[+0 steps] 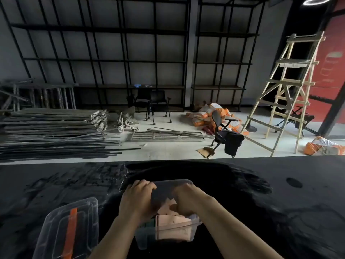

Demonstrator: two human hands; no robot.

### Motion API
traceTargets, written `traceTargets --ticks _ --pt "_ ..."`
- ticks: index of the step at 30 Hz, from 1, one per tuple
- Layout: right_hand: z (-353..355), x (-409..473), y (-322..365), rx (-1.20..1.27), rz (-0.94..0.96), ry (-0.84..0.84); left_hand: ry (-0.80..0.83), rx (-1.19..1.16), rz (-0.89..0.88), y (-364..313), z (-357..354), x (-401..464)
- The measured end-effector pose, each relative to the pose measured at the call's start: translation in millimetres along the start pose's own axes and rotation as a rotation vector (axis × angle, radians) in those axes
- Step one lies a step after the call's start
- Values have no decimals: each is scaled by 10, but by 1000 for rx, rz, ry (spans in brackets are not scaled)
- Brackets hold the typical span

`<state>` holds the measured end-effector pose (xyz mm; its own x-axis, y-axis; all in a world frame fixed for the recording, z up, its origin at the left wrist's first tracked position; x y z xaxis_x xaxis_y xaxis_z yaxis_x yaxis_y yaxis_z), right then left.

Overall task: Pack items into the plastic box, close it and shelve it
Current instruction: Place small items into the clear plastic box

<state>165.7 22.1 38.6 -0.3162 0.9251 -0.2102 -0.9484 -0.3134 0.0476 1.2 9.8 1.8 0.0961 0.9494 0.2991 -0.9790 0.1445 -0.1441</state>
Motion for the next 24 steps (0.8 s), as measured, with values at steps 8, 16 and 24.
traceTargets --ticks 8,16,24 --pt "-249 121 0 91 -48 172 294 -11 8 3 -168 37" --pt "-485 415 53 183 -97 338 393 91 -35 -19 -415 100" --pt "-459 469 -12 118 -22 177 433 -143 60 -18 -414 169"
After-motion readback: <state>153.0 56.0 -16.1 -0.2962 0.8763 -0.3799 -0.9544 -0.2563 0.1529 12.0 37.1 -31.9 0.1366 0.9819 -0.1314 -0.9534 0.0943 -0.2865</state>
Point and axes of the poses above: each hand's wrist, its own x-axis towards the middle knuckle, its own z-axis out of the back of the hand, y = z × x, the point moved 1 cm from there along x, towards the middle knuckle, and after that the axes turned 7 degrees about -y, right-handed, at the moved point
